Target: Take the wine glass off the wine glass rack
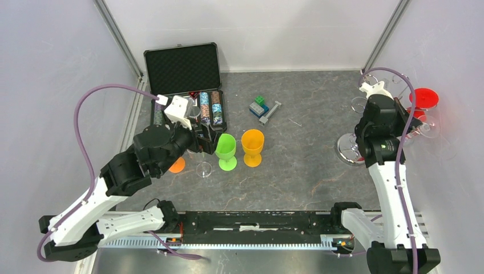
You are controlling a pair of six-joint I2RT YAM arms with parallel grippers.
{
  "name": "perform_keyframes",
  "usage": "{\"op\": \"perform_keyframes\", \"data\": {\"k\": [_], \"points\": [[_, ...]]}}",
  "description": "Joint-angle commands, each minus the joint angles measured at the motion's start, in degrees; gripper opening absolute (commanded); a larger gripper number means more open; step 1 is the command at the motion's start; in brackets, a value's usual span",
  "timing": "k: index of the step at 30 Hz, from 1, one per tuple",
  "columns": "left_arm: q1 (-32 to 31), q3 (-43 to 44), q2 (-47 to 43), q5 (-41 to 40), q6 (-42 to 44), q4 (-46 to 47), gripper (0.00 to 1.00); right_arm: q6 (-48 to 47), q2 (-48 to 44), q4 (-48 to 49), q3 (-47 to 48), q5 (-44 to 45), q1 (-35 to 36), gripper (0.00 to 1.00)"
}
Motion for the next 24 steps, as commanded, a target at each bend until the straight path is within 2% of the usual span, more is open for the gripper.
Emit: {"op": "perform_keyframes", "data": {"k": [1,13,24], "points": [[0.0,2.6,0.4,-3.5,0.7,4.8,1.00,3.7,-2.0,-3.3,0.9,-2.8,-0.3,0.00],[0.0,3.2,0.5,-7.7,4.0,11.6,1.00,1.0,-2.6,0.4,3.3,-4.6,-0.3,0.00],[0.0,3.4,0.8,-8.5,4.2,13.3,1.00,0.6,-4.9,-2.4,6.9,-6.6,-0.3,0.00]]}}
